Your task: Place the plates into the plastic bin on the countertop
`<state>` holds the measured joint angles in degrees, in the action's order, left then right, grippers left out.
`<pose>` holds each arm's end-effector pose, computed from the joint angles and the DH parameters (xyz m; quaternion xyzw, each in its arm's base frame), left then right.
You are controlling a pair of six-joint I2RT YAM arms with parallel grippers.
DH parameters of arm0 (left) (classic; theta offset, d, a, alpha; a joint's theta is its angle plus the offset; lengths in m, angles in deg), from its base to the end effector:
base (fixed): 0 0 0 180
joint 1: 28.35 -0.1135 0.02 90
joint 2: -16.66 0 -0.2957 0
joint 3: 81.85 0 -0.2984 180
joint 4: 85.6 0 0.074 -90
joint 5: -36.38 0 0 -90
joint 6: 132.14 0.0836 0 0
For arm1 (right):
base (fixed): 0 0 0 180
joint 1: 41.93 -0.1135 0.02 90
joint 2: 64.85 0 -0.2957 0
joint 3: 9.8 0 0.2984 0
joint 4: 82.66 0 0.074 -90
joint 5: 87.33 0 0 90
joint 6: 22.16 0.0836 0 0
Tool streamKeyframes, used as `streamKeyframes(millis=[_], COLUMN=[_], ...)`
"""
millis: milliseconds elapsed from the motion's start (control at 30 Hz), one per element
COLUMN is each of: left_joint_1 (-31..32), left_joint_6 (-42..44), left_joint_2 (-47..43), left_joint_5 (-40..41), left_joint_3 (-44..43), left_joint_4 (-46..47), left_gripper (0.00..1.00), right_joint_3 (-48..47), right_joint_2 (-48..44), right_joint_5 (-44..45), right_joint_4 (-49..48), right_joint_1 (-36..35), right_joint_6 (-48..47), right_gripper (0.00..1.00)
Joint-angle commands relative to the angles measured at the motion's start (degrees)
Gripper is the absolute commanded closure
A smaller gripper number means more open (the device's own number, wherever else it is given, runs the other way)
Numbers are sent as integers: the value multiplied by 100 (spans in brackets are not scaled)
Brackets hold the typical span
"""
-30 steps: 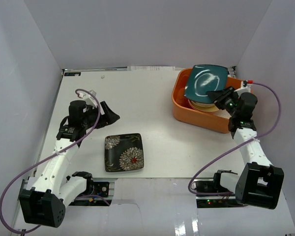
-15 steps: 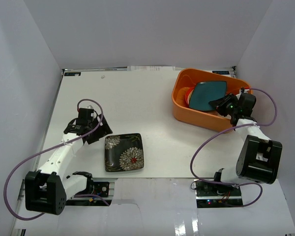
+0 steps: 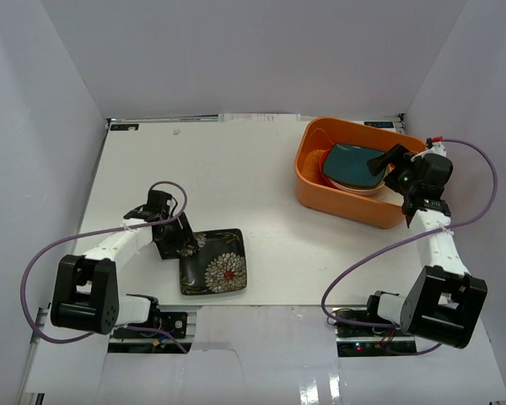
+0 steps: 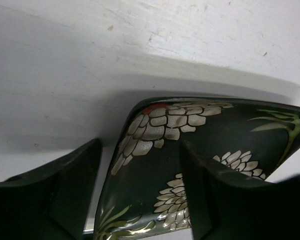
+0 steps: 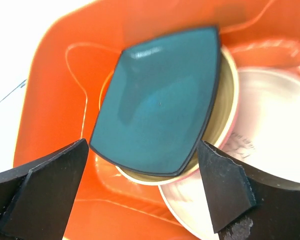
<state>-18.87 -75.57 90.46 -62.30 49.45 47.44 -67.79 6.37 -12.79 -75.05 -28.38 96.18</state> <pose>0.2504 -0.0546 0.1219 -0.1928 0.9660 -0.1264 0.1174 0.3550 -0.0626 0.2702 0.2203 0.7892 0.1822 0.5435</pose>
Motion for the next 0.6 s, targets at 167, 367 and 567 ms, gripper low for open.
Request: streamKeyframes(millis=[167,367,567], left_joint_1=[142,142,142], left_joint_6=[38,65,100], left_joint_2=[205,223,144], left_joint_5=[-396,-581,-774], left_joint_3=[45,80,124], left_joint_4=[116,239,397], left_gripper=[48,82,100], right_joint_3=[7,481,921], right_joint_2=[-917,-1514,-2076], right_joint_5=[-305,-731,-572], right_joint_4=[161,100,249], right_joint_1=[35,-456,-1301], right_joint_6=[-312,-205,-285], right_gripper=[10,9,4])
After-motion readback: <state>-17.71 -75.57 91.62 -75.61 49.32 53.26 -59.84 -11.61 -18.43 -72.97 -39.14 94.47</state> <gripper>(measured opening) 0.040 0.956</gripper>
